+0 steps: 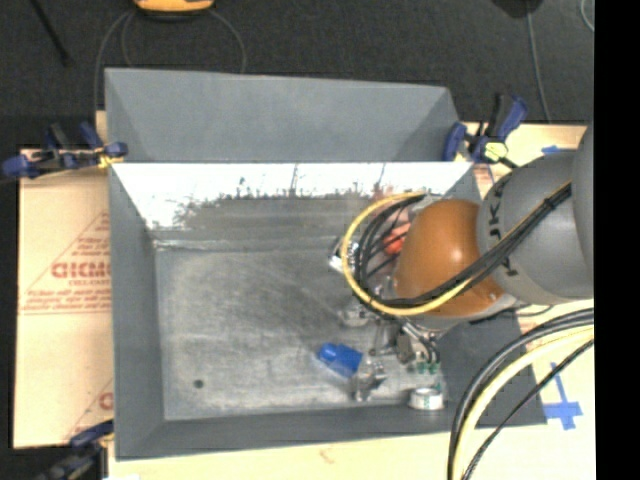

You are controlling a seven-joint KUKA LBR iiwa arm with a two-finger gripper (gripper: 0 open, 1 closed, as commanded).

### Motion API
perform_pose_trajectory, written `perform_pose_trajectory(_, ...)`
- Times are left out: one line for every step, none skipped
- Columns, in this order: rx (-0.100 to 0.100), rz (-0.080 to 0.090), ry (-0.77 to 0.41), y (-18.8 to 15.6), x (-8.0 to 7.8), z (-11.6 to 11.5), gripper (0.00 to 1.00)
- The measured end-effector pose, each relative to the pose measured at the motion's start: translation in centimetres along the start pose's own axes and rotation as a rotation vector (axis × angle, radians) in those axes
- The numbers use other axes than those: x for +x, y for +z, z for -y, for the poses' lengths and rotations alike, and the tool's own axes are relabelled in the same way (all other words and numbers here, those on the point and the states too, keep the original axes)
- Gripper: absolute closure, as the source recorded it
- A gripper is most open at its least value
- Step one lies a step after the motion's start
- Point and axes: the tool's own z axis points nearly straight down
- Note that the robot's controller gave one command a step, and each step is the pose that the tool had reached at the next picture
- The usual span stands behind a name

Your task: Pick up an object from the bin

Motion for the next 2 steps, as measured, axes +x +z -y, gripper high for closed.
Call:
perform_pose_trajectory(0.002,0.006,-0.003,-0.3,-0.3,-0.1,1.00)
perform_pose_trajectory(0.002,-0.003,-0.016,-15.1,-0.6,-2.3,1.00)
